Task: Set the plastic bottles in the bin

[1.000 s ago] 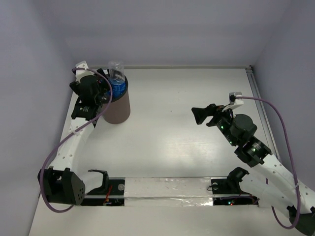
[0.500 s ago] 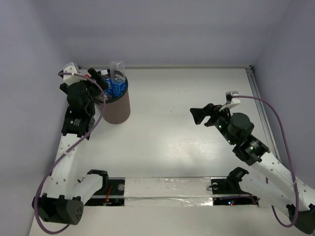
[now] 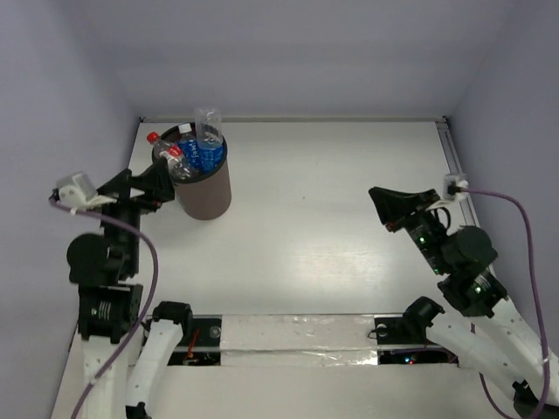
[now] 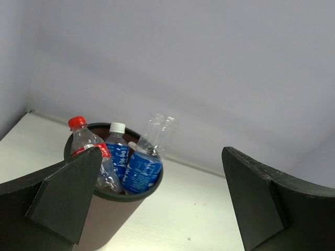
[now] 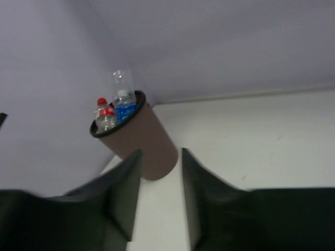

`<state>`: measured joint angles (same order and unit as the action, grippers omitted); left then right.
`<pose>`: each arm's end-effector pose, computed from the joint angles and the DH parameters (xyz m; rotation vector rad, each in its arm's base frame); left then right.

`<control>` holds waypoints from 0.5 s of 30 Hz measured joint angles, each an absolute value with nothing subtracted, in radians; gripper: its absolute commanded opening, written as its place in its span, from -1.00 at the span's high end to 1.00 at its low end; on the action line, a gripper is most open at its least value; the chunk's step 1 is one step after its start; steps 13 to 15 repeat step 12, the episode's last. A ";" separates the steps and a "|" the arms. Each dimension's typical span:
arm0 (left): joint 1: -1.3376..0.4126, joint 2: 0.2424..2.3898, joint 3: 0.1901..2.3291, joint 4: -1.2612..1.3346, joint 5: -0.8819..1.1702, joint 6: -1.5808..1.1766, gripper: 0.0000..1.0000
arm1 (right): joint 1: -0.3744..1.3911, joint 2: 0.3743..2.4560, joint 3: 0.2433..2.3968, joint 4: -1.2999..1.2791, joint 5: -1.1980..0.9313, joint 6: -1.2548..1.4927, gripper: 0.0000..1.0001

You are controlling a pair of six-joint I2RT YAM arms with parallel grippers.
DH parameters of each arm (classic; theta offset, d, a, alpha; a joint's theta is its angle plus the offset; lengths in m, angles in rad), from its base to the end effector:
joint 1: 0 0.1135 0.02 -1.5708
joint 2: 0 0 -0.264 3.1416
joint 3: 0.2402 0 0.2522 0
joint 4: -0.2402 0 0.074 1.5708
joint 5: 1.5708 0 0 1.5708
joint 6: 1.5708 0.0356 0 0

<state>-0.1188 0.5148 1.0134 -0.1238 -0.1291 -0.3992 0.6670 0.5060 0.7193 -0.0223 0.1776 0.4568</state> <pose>0.0784 -0.0047 0.4533 -0.2809 1.1745 -0.3769 0.1004 0.0711 0.3726 0.0034 1.4314 0.8117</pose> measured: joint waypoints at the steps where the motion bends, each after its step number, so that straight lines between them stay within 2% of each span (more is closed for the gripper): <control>1: -0.119 0.472 1.000 -0.126 -0.121 -0.402 -0.98 | 0.667 0.471 0.720 -0.017 0.184 0.458 -0.30; 2: -0.119 0.431 0.986 -0.127 -0.112 -0.402 -0.98 | 0.667 0.436 0.724 -0.012 0.197 0.456 -0.69; 3: -0.119 0.400 0.974 -0.131 -0.104 -0.402 -0.98 | 0.667 0.416 0.727 -0.010 0.208 0.456 -0.82; 15: -0.118 0.301 0.830 -0.208 -0.039 -0.396 -0.98 | 0.667 0.391 0.709 -0.019 0.332 0.469 -0.86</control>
